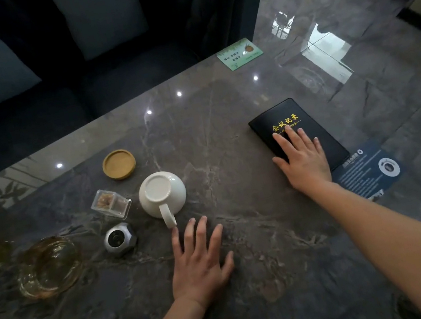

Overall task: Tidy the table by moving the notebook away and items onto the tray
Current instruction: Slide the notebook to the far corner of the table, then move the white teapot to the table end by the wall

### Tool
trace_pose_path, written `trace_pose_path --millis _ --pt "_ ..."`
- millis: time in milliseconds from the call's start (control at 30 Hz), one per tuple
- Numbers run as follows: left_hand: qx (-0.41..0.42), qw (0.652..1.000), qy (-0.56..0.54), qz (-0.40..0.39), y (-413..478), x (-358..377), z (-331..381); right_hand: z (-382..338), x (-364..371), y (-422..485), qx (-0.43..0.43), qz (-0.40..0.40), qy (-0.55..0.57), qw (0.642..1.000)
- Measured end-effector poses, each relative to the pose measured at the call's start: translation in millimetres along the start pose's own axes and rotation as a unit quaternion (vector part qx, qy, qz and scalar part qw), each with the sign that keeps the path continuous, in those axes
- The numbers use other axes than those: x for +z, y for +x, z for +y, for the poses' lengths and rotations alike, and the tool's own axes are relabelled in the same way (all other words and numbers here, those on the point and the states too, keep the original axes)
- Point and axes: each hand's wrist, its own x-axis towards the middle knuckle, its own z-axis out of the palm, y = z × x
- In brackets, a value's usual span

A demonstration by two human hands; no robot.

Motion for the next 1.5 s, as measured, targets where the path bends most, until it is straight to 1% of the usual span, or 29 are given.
trace_pose_path --millis 300,500,900,967,1067,1167,1300,1433,1500 --pt "0.007 1.000 -0.005 0.023 0 6 -3 23 -11 43 0.022 -0.016 0.021 0.999" --pt "0.010 0.999 -0.010 0.031 0 11 -4 33 -15 55 0.029 -0.017 0.033 0.999" --pt "0.003 1.000 -0.015 0.026 -1 9 -3 31 -14 55 0.028 -0.008 0.023 0.999" --pt "-0.006 1.000 -0.017 0.023 -7 5 -4 23 -20 55 0.022 -0.009 0.030 0.999" --pt "-0.004 1.000 -0.020 0.010 -4 4 -2 14 -25 55 0.036 -0.011 0.032 0.999" --pt "-0.001 1.000 -0.014 -0.010 1 4 -2 -10 -19 35 0.013 0.009 0.057 0.998" --pt "0.004 1.000 -0.019 -0.018 -5 -11 -6 -69 -22 -17 -0.062 0.019 0.143 0.988" --pt "0.030 0.999 -0.029 0.010 -44 -23 -32 -135 -24 -69 -0.069 -0.027 0.222 0.972" --pt "0.021 0.999 -0.031 0.037 -72 -25 -56 -166 -23 -89 -0.059 -0.050 0.261 0.962"
